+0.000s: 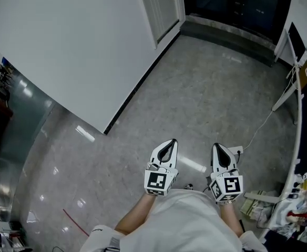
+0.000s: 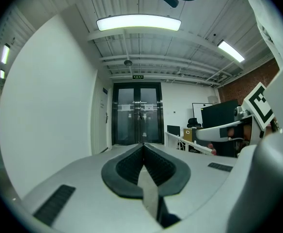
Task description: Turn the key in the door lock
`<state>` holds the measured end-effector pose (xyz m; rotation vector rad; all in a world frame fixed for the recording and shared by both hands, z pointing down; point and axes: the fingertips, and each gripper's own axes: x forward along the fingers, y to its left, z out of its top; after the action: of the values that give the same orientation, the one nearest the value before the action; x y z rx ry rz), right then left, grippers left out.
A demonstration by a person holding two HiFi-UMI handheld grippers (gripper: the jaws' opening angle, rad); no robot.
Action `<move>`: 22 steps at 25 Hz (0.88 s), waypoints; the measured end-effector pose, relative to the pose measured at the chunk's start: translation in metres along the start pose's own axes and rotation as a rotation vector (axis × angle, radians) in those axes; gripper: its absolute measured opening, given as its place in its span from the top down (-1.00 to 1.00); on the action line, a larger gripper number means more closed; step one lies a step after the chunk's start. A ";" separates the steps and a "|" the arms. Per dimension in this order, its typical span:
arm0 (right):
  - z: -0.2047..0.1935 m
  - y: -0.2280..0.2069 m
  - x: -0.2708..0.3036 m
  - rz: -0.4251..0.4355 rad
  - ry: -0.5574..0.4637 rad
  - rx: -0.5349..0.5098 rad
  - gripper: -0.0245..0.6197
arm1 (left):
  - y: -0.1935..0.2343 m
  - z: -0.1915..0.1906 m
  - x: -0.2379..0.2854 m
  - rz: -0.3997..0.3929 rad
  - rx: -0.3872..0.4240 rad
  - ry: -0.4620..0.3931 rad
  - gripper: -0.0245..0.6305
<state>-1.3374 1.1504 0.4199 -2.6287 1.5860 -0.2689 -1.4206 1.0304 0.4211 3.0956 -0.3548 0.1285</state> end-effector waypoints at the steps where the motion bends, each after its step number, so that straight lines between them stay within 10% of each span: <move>1: 0.000 -0.004 -0.002 -0.001 0.002 -0.002 0.92 | -0.003 0.000 0.003 0.000 0.000 0.002 0.90; 22: 0.025 -0.073 0.125 -0.041 0.011 -0.037 0.92 | 0.051 0.004 0.152 -0.043 -0.027 -0.011 0.90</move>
<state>-1.2126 1.0734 0.4201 -2.6946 1.5564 -0.2589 -1.2843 0.9468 0.4305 3.0758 -0.2868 0.1049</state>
